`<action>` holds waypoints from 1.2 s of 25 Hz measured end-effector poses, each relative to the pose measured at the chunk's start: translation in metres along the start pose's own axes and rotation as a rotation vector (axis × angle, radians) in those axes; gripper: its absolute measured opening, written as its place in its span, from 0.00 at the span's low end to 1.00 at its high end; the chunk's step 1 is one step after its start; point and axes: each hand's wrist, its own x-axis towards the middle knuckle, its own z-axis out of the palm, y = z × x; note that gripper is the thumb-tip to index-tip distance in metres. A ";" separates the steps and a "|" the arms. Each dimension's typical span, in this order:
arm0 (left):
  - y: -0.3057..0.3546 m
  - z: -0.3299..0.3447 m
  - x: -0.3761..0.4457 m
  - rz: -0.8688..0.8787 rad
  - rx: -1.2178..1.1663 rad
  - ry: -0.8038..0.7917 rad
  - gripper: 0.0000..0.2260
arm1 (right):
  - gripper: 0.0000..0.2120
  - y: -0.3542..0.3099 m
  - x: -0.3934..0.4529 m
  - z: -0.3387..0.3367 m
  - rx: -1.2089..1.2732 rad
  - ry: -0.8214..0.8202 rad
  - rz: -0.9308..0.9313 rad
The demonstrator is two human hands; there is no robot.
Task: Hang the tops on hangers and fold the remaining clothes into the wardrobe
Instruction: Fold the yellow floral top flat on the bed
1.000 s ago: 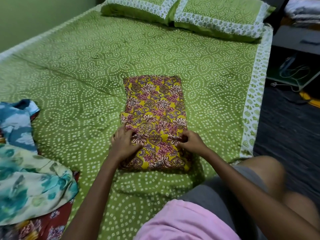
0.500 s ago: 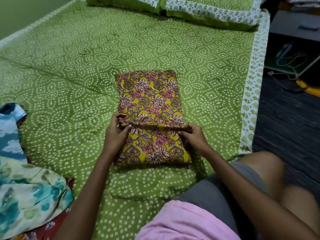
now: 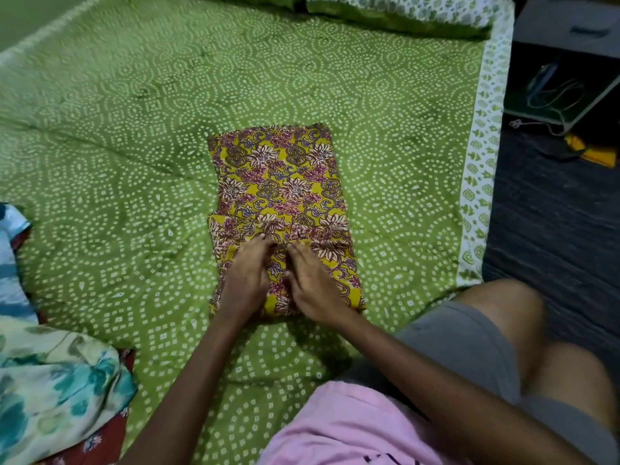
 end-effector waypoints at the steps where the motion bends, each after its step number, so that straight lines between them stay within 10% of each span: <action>1: -0.002 0.009 -0.007 -0.013 0.084 -0.125 0.21 | 0.26 0.004 0.000 0.016 -0.115 -0.103 0.020; 9: -0.029 0.021 0.007 -0.088 0.446 -0.299 0.35 | 0.39 0.058 0.035 0.004 -0.427 -0.073 0.036; 21: -0.125 -0.053 0.009 0.434 0.123 -0.573 0.32 | 0.35 0.155 -0.005 -0.077 -0.603 -0.325 -0.490; 26: -0.128 -0.041 0.012 0.556 0.247 -0.441 0.36 | 0.32 0.139 0.007 -0.062 -0.650 -0.229 -0.656; 30: -0.107 -0.034 0.017 0.226 -0.146 -0.194 0.25 | 0.18 0.119 0.020 -0.043 -0.206 0.029 -0.470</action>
